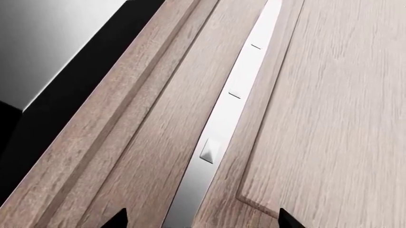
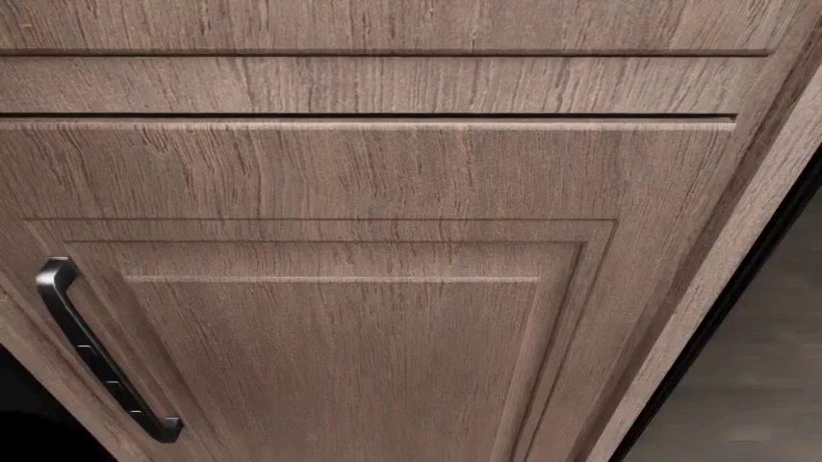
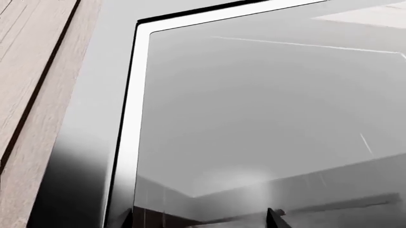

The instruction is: Close the microwave door

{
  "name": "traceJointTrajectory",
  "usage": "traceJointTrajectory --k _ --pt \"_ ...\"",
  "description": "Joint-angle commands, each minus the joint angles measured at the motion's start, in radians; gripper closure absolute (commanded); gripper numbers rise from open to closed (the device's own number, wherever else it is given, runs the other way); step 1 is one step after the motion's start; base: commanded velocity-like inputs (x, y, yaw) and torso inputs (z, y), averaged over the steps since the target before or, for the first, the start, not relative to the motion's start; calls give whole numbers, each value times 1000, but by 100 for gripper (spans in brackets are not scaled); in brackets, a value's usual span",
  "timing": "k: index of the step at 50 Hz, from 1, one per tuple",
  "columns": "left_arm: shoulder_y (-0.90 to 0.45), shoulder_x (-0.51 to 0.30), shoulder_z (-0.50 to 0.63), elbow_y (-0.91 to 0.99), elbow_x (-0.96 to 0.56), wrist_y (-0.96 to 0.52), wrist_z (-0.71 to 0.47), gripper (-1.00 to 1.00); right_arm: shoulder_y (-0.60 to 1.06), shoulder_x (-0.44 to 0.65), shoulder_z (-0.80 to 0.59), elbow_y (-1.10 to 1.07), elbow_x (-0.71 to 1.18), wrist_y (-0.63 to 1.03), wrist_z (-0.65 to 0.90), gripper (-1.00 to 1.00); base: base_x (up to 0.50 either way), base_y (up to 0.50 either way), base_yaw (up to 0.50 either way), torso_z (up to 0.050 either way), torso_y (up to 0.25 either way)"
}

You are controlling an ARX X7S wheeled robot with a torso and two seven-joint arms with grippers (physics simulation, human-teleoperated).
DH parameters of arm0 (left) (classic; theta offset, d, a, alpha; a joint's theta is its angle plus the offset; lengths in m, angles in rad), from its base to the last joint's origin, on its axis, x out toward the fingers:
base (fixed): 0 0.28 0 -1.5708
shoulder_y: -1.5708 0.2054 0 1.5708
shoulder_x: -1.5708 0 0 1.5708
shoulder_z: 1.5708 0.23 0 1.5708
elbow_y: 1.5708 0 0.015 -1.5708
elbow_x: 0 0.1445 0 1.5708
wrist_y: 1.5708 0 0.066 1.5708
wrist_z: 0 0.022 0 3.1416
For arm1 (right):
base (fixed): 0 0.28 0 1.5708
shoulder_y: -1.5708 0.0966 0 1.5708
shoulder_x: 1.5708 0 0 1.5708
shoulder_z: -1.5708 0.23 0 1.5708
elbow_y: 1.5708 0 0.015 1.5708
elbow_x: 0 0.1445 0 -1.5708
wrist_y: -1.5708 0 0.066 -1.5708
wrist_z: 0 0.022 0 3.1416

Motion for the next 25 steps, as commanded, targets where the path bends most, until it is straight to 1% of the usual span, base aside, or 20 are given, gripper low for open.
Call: traceJointTrajectory --k 1,15,25 --pt "7 -3 9 5 -5 5 -2 -100 -23 17 43 6 18 -2 4 -100 0 0 0 0 0" --pt "13 -4 18 5 3 12 2 -100 -46 22 66 29 18 -34 -2 -100 0 0 0 0 0" --pt "13 -9 20 5 -5 18 -4 -100 -41 -13 181 111 101 -5 12 -100 0 0 0 0 0"
